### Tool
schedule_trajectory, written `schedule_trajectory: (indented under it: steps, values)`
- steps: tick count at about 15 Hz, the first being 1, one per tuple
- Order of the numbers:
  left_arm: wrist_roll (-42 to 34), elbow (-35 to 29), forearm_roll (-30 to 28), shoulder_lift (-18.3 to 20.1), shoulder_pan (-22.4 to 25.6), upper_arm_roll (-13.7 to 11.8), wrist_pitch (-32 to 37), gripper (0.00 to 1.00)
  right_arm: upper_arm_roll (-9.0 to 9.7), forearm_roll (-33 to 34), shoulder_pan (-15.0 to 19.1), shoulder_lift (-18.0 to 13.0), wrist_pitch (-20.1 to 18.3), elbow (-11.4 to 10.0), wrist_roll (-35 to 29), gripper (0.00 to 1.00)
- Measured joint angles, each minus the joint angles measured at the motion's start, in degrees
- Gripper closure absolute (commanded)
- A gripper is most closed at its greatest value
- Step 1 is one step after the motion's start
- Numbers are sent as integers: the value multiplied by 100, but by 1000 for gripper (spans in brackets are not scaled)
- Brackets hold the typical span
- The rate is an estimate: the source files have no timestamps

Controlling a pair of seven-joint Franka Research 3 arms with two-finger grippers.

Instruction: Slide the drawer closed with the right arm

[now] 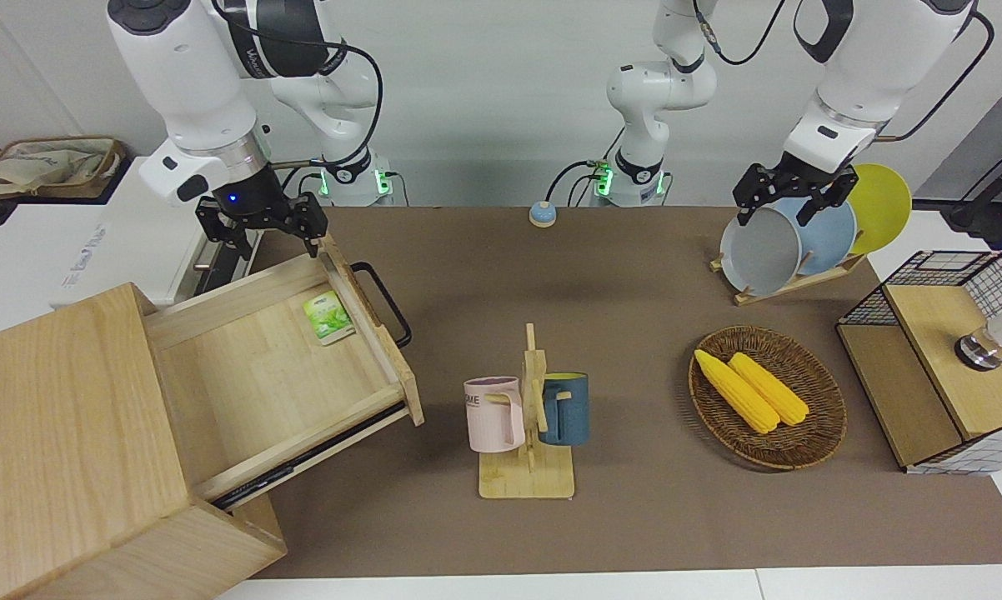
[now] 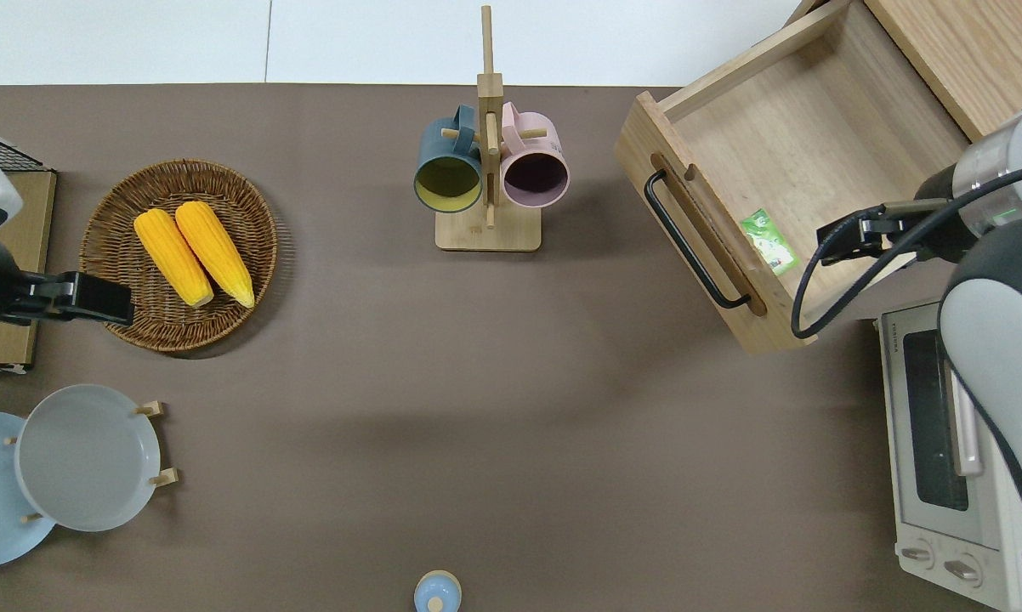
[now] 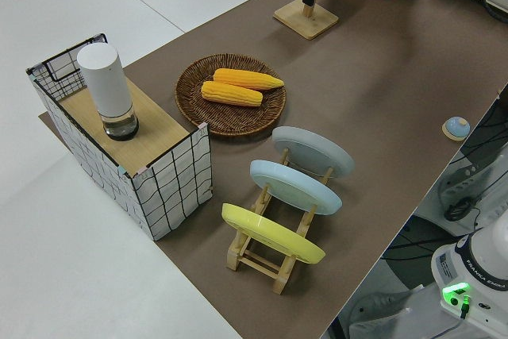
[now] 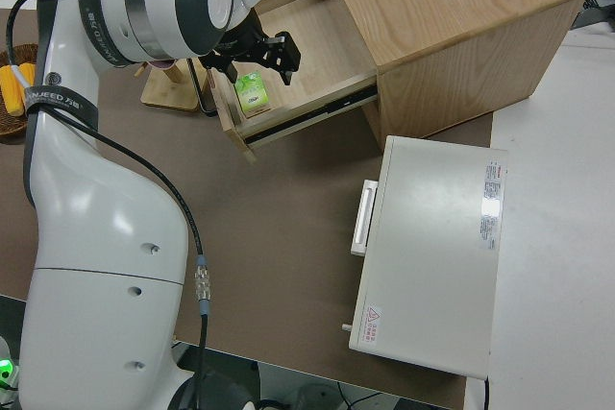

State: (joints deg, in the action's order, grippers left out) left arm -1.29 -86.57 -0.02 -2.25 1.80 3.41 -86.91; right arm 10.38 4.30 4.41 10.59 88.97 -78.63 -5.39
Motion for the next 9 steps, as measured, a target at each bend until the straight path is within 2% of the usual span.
schedule_trajectory:
  steps: [6, 8, 9]
  values:
    - [0, 0, 0, 0, 0, 0, 0, 7, 45, -6, 0, -51, -5, 5, 0, 28]
    - [0, 0, 0, 0, 0, 0, 0, 7, 54, -7, 0, -52, -6, 5, 0, 209]
    - [0, 0, 0, 0, 0, 0, 0, 7, 54, -8, 0, -52, -6, 6, 0, 394]
